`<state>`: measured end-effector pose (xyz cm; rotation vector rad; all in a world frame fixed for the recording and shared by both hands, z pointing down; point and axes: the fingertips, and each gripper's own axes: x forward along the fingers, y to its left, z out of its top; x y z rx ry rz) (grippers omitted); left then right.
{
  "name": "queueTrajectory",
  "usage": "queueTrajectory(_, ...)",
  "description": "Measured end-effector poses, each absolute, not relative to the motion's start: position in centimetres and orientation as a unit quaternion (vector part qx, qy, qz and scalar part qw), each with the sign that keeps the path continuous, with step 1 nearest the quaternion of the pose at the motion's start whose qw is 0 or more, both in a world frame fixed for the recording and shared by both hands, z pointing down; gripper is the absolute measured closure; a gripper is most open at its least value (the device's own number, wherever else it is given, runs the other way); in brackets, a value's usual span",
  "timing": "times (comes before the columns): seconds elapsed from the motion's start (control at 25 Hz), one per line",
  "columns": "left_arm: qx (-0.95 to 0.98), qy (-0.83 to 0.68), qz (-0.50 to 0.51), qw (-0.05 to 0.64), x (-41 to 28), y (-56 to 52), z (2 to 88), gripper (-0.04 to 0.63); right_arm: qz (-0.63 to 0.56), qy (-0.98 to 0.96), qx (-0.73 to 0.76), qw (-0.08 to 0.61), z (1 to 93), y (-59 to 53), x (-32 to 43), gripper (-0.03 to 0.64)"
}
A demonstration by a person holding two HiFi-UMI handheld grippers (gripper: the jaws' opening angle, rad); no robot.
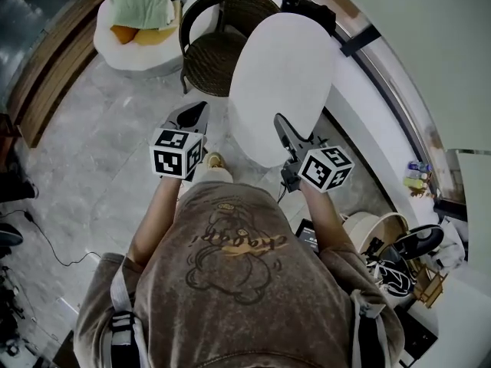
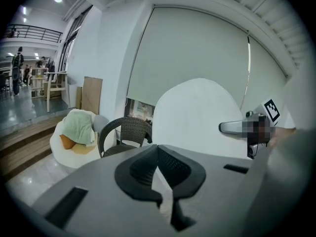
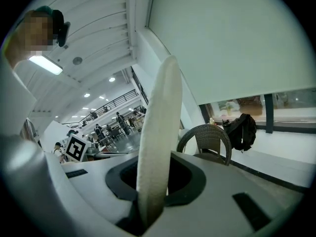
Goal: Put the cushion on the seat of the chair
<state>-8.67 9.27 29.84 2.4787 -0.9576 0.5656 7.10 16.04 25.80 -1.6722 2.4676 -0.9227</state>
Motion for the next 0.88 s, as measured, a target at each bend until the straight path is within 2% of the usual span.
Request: queueTrajectory(0.88,0.899,-0.314,0.222,0.21,-5.5,1.1,30.7,0.589,-0.301,0.79,-0.533,0.01,25.8,7.8,9.1,0.537)
